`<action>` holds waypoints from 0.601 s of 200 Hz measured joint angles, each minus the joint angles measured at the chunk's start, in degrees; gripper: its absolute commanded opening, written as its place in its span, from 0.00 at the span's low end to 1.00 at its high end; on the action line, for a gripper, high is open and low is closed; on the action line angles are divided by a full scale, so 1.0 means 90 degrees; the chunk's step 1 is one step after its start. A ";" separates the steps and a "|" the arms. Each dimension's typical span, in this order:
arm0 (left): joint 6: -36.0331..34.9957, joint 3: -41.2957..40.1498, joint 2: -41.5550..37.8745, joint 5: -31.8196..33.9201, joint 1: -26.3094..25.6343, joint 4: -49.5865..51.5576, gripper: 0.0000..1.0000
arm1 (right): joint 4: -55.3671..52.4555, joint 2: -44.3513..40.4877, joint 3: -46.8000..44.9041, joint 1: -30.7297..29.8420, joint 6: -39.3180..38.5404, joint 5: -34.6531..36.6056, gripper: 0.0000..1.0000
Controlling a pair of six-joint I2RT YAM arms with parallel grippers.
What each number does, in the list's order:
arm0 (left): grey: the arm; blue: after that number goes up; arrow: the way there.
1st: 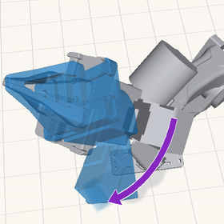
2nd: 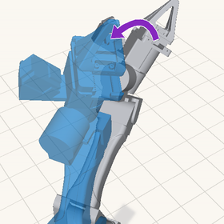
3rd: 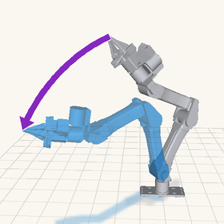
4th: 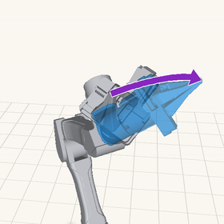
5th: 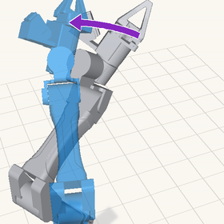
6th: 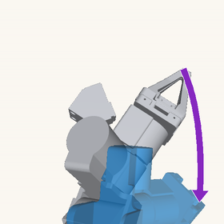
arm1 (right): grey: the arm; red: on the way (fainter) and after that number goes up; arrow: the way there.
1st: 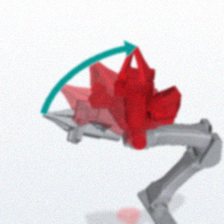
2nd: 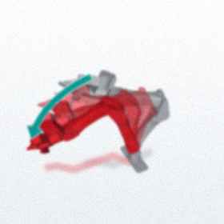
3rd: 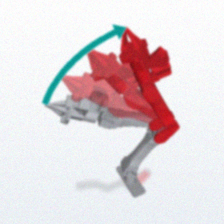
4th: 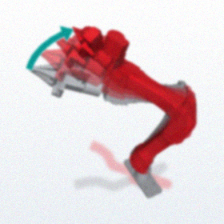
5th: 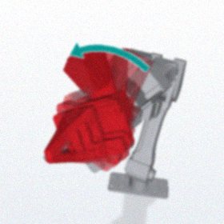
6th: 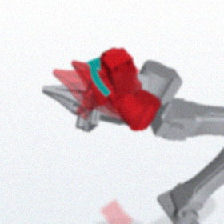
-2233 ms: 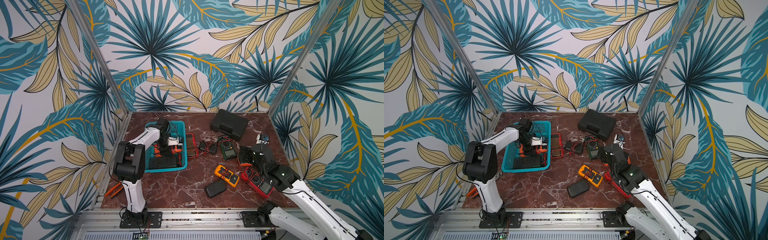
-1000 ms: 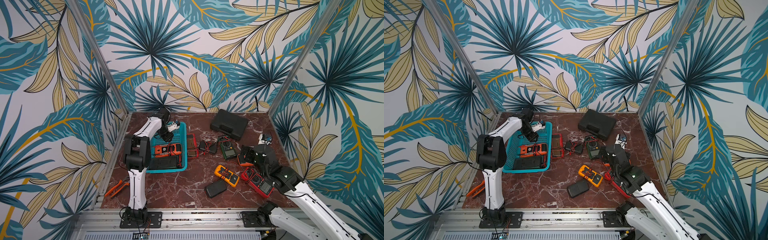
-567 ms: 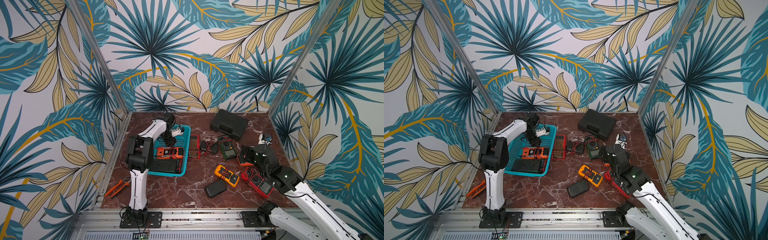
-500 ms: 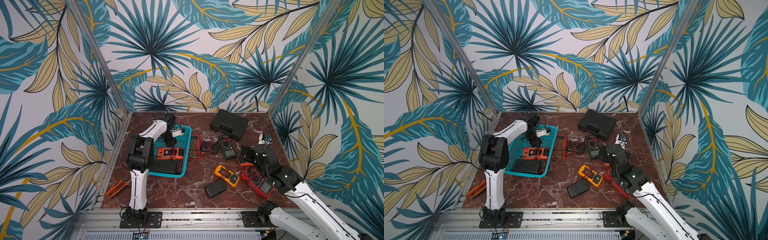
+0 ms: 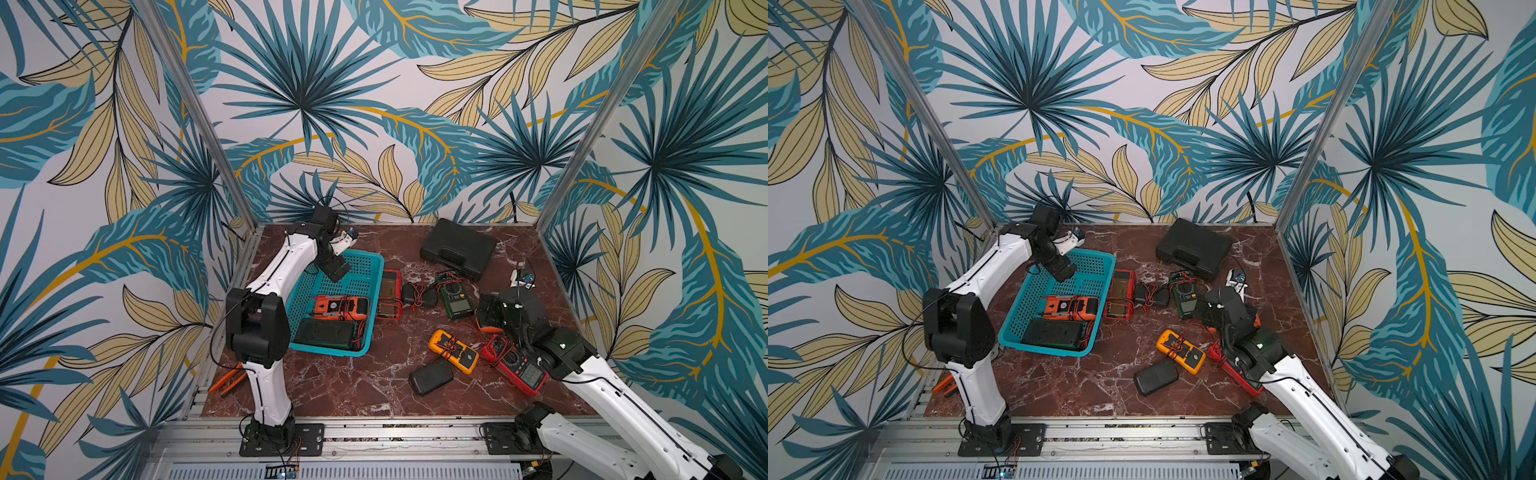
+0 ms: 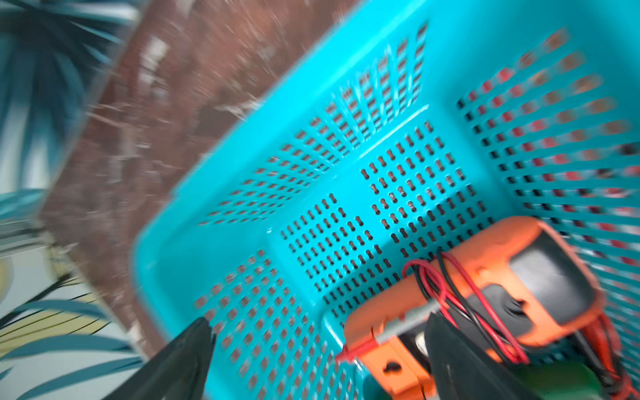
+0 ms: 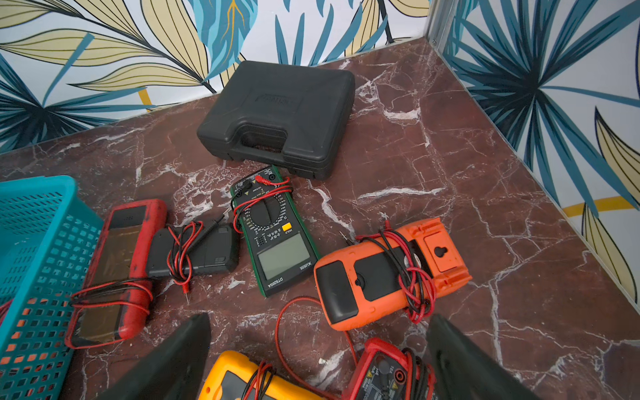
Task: Put the multimeter into the basket
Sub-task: Place the multimeter in the basket, then pick up the multimeter from the center of the board.
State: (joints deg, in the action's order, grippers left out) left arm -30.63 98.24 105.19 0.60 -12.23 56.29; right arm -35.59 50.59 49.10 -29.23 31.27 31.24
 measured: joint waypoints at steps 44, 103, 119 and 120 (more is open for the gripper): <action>0.1239 -0.1003 -0.1666 -0.0049 -0.1481 -0.0192 1.00 | -0.0449 0.0430 0.0384 0.0017 0.0051 0.0168 1.00; 0.3067 -0.2251 -0.1955 0.0248 -0.4311 -0.0427 1.00 | -0.0947 0.0437 0.0532 0.0595 0.0112 -0.0027 0.99; 0.3507 -0.2254 -0.1705 0.0566 -0.5020 -0.0457 1.00 | -0.1115 0.0274 0.0532 0.0879 0.0143 -0.0070 0.99; 0.3526 -0.2254 -0.1693 0.0576 -0.5049 -0.0457 1.00 | -0.1120 0.0267 0.0532 0.0894 0.0146 -0.0075 0.99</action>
State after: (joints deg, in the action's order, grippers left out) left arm 1.10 77.95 89.95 5.78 -57.67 52.18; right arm -45.67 52.99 53.89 -21.19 32.58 30.57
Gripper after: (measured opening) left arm 0.999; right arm 0.994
